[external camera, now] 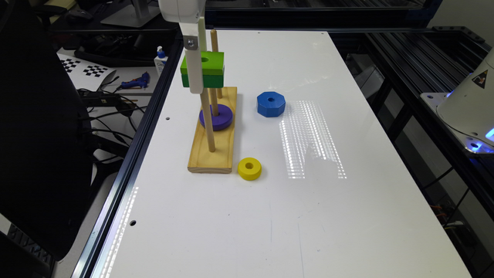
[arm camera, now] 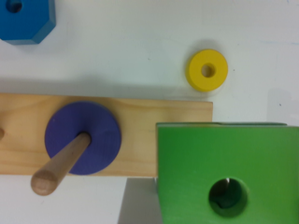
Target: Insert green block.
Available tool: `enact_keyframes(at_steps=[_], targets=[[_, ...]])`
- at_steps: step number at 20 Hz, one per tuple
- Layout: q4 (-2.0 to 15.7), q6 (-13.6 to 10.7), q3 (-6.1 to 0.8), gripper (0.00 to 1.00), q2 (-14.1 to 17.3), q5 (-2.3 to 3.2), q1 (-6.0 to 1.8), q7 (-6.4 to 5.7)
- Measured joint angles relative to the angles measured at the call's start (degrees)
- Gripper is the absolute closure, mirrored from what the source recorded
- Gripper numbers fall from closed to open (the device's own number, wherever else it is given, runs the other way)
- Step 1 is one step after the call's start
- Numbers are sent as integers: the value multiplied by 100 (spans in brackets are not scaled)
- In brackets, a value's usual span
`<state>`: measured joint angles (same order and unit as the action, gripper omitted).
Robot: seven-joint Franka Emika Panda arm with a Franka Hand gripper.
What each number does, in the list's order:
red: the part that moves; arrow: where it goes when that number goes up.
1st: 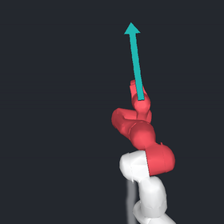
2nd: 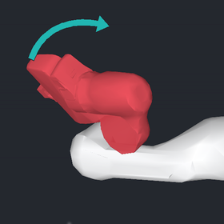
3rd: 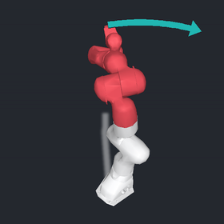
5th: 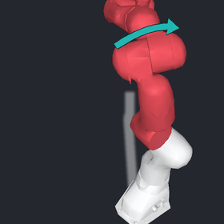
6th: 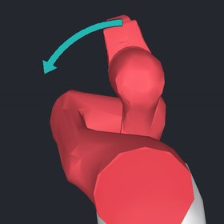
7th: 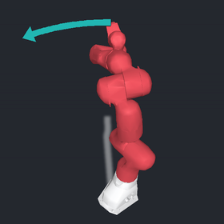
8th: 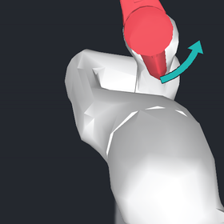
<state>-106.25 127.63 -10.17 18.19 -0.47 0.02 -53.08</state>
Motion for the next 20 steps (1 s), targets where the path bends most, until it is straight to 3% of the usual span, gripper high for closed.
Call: enact_keyframes(at_steps=[9, 20], targets=[[154, 9, 1, 100, 156, 7, 15, 0], [170, 39, 1, 100, 257, 21, 17, 0]])
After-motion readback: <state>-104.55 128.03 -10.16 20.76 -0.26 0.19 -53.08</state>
